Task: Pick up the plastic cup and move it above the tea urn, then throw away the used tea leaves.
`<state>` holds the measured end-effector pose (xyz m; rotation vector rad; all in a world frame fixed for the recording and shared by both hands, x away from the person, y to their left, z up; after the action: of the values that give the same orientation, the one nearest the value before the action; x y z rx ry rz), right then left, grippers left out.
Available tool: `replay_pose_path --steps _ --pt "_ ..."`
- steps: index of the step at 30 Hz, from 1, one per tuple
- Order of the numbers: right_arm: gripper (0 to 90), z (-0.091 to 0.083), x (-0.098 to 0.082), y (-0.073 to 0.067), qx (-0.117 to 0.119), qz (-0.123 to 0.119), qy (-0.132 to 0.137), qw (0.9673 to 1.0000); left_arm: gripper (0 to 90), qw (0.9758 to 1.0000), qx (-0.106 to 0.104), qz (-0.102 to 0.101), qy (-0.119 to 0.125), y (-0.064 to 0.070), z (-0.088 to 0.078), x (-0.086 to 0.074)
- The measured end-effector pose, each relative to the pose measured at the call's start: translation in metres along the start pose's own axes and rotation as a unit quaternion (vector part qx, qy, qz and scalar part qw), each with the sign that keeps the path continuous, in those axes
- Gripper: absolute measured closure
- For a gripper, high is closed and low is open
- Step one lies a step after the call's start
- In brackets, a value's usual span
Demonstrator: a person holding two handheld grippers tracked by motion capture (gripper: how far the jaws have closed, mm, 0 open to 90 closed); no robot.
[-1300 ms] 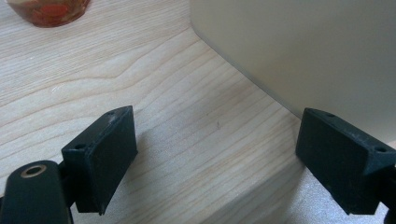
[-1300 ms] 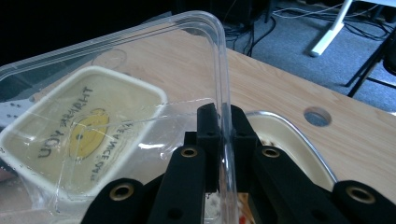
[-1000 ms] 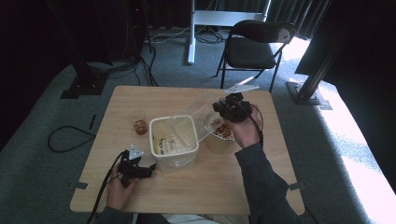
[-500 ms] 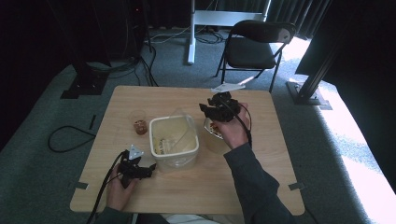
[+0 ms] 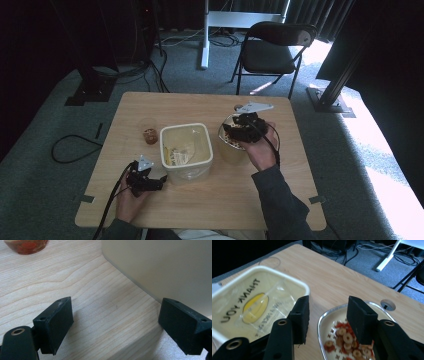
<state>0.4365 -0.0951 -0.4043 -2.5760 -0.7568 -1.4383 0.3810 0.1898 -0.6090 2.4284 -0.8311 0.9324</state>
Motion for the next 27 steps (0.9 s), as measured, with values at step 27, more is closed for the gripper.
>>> replay_pose_path --steps 27 --pt "46.8 -0.023 -0.126 -0.023 0.036 -0.069 -0.001 0.9970 19.7 0.9995 0.022 -0.022 -0.002 -0.026 -0.003 0.007"
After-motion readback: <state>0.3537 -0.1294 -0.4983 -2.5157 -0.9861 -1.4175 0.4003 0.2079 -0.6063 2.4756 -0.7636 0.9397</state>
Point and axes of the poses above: each handheld gripper's, and its own axes: z roughly forward along the jaws, x roughly out of its top, y roughly to its right, the point moved 9 cm from there along z, roughly forward along the jaws, and after that the axes turned 14 degrees about -x, right-handed, at the moved point
